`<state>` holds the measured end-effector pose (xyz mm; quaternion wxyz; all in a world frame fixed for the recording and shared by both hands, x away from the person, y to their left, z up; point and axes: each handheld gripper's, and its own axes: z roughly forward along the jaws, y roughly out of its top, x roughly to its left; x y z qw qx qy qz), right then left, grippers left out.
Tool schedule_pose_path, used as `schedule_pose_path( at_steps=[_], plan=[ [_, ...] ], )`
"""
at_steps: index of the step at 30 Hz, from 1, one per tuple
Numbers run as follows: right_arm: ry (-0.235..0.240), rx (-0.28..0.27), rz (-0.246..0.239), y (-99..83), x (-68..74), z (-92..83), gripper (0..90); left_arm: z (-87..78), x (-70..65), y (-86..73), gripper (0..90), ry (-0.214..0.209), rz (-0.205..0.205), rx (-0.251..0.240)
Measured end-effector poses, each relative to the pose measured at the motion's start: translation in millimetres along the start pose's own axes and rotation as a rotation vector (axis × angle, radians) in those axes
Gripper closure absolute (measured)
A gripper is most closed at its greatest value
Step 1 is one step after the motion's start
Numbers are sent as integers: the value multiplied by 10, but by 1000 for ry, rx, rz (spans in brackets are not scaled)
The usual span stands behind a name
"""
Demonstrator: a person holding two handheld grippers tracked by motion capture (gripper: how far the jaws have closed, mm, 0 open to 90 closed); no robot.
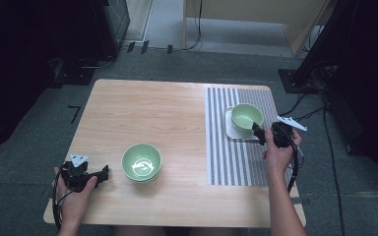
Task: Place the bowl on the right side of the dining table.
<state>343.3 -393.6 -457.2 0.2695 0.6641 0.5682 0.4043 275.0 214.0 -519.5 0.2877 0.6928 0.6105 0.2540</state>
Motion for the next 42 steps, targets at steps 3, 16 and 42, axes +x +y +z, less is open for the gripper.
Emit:
schedule_pose_path(
  at_steps=[3, 16, 42],
  plan=[
    [0, -2, -9, -29, -8, -57, 215, 0, 0, 0, 0, 0, 0, 0],
    [-21, 8, -22, -217, -93, -239, 221, -1, 0, 0, 0, 0, 0, 1],
    [-22, 36, -18, -632, -272, -502, 222, -1, -1, 0, 0, 0, 0, 0]
  ],
)
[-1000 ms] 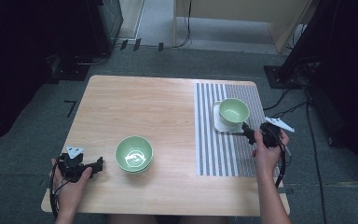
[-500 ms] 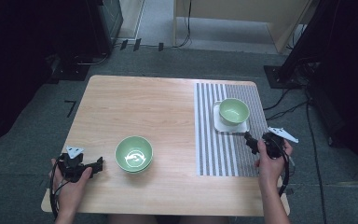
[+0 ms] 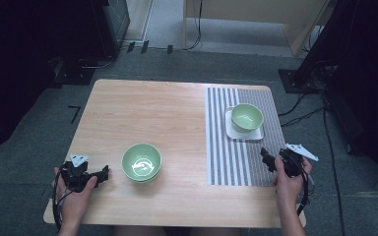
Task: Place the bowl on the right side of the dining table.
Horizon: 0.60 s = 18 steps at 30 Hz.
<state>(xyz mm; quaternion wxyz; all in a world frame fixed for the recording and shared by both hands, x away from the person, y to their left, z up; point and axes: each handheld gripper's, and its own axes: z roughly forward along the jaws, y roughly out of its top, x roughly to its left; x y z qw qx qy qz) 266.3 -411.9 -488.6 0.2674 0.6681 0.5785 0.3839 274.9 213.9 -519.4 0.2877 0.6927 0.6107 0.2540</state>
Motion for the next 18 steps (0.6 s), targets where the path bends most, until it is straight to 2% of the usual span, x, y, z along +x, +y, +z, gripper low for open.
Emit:
schedule_pose_path(
  at_steps=[18],
  plan=[
    [-19, 25, 7, -298, -123, -134, 231, -1, 1, 0, 0, 0, 1, 1]
  ],
)
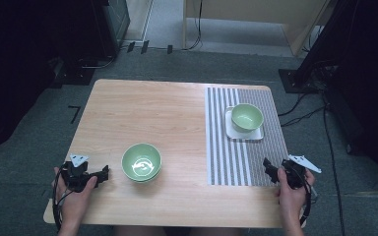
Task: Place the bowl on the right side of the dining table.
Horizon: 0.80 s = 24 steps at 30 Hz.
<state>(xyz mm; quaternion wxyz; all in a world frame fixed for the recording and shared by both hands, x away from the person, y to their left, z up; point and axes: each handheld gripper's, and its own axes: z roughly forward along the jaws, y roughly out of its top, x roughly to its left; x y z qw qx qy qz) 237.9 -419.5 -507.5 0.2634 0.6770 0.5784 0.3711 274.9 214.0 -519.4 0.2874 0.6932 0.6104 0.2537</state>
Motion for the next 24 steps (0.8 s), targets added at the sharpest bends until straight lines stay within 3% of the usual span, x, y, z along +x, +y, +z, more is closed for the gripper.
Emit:
schedule_pose_path(
  at_steps=[24],
  plan=[
    [-50, 32, 1, -309, -226, -230, 239, 0, -1, 0, 0, 0, -1, 0]
  ],
)
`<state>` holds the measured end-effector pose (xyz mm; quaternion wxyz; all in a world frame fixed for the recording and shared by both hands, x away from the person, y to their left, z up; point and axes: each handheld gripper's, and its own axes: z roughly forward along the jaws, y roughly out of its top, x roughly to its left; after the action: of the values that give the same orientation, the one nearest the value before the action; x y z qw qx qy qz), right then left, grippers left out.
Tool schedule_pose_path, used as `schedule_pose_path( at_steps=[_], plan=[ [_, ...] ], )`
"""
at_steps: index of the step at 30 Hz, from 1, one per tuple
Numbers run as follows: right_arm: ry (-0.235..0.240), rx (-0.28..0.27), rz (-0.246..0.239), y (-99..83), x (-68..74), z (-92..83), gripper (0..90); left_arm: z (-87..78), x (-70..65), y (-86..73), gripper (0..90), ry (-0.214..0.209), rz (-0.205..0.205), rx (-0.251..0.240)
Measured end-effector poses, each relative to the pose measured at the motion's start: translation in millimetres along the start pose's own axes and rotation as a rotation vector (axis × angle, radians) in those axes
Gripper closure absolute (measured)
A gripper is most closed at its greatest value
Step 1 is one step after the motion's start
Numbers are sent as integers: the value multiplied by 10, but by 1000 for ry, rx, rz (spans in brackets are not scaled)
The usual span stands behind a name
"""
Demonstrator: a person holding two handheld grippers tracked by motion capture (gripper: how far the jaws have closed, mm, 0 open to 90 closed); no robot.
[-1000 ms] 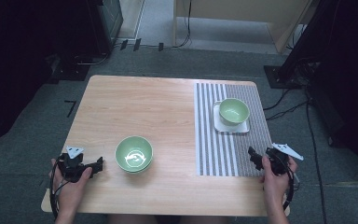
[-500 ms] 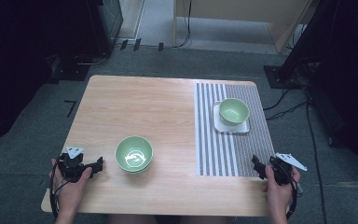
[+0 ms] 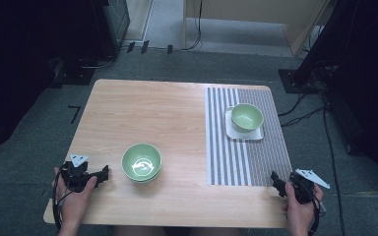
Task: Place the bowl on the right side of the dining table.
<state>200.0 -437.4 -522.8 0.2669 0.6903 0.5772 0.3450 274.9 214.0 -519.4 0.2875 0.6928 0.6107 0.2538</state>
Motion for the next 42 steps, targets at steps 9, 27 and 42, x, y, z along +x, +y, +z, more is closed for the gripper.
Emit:
schedule_pose_path(
  at_steps=[9, 27, 42],
  plan=[
    [-16, 9, -23, -48, -42, -65, 235, 0, 1, 0, 0, 0, 1, 0],
    [-39, 45, -102, -145, 19, -155, 208, -2, -3, -2, 0, 1, 0, 0],
    [-54, 61, -146, -156, 54, -148, 195, -4, -5, -3, 0, 0, 1, 1]
  ],
)
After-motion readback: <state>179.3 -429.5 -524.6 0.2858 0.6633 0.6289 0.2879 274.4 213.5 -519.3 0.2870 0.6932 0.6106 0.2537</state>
